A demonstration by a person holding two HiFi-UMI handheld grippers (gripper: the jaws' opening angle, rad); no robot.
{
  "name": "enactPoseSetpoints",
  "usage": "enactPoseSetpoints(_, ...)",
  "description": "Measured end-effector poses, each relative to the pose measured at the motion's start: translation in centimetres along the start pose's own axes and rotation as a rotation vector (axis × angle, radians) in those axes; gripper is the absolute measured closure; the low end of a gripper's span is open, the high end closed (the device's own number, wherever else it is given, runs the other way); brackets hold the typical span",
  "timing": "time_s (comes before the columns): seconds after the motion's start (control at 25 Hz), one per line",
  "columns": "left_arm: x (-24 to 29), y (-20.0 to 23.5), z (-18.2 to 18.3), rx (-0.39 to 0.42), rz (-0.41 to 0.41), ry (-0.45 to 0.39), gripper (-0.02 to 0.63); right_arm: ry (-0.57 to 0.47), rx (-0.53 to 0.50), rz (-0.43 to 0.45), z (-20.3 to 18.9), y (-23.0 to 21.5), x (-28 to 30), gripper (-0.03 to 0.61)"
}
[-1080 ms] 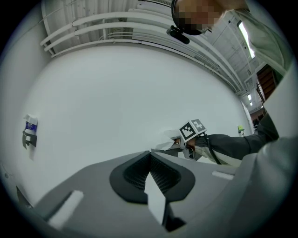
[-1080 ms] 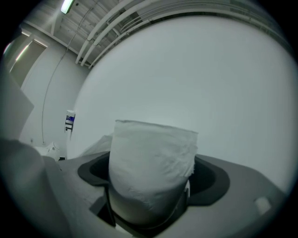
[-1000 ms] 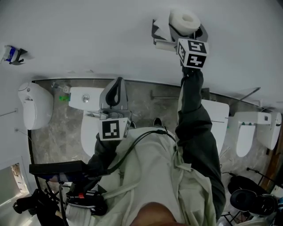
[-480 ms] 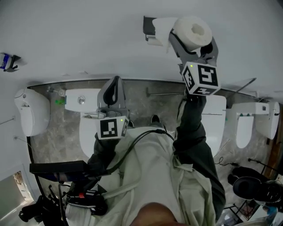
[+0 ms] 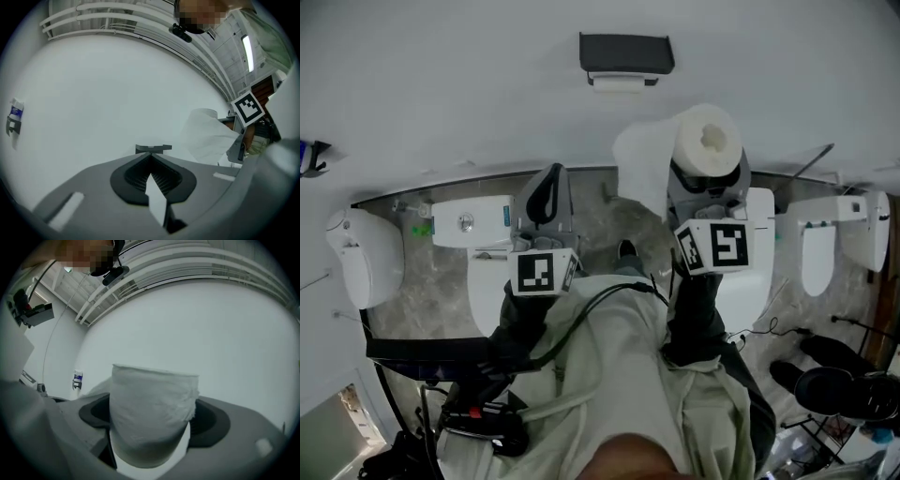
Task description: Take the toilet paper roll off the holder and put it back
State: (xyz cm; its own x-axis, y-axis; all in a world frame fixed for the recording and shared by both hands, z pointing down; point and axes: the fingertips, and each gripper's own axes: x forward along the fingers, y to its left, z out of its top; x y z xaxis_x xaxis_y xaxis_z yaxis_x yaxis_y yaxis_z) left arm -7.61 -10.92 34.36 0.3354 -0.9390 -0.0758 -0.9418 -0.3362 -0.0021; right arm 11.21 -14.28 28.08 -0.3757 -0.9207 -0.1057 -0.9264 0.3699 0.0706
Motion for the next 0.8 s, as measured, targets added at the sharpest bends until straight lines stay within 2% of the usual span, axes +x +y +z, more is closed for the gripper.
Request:
enactPoseSetpoints(0.28, 0.4, -0.7, -0.1, -0.004, -0.023, 0.001, 0.607, 0.008, 0.053, -0.004, -1.6, 1.3, -3.3, 0.100)
enactPoseSetpoints(0.8, -0.1, -0.3, -0.2, -0.006, -0.016, 0.007, 0.607, 0.021, 0.065, 0.039, -2.6, 3.4, -3.5, 0.100)
